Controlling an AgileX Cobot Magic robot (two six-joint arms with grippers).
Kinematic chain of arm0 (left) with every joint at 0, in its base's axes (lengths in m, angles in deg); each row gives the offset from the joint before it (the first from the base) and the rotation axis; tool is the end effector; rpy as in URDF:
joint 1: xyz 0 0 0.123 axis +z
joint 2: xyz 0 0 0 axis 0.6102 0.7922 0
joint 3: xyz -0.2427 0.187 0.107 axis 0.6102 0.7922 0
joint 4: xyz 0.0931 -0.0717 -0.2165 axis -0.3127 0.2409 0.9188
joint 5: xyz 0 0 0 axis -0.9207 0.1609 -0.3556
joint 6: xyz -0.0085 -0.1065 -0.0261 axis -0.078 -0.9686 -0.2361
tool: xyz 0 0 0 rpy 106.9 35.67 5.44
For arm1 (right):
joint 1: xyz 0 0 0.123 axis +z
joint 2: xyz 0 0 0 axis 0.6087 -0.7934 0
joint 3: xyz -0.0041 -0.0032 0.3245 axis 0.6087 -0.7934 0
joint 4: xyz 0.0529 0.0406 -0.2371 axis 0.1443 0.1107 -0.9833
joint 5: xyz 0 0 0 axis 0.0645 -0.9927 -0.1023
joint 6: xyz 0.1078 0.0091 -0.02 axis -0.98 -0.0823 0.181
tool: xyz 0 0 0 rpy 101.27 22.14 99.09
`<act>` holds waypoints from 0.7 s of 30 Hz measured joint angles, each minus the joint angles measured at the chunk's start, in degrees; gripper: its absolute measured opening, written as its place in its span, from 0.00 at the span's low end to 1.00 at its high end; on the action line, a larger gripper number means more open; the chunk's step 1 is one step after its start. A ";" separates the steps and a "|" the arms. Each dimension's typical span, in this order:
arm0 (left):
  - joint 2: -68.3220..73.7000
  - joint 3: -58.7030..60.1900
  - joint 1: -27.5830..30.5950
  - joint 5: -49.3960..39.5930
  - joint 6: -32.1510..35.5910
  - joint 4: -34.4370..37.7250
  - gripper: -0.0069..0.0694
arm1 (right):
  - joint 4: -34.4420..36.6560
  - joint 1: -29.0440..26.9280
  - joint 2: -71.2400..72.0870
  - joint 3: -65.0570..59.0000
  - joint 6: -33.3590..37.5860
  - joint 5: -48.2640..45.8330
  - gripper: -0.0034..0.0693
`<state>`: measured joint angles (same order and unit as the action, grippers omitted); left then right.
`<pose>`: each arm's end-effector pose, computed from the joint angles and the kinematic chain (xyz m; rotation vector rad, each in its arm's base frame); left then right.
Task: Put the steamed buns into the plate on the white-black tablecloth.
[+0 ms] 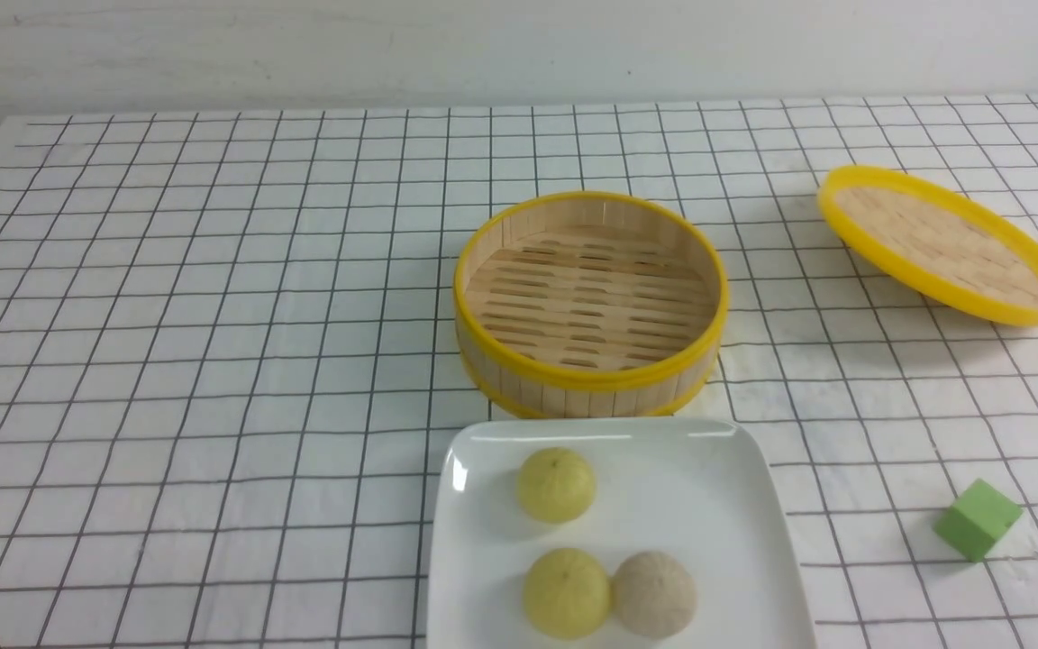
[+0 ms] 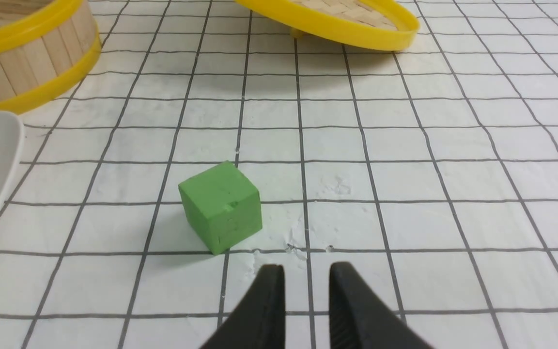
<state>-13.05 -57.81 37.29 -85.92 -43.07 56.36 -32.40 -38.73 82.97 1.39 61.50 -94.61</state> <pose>0.0255 0.0054 0.1661 -0.0949 1.8618 -0.0064 0.0239 0.0009 0.1648 0.0395 1.9009 0.0173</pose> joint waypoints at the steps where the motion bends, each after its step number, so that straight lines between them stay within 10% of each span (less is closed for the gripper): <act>1: 0.00 0.00 0.00 -0.06 0.00 -0.05 0.18 | 0.00 0.00 0.00 0.00 0.00 0.00 0.27; 21: 0.00 0.00 0.00 -0.05 0.00 -0.46 0.21 | 0.00 0.00 0.00 0.00 0.00 0.00 0.32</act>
<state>-13.05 -57.81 37.29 -85.97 -43.07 55.90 -32.40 -38.73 82.97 1.39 61.50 -94.61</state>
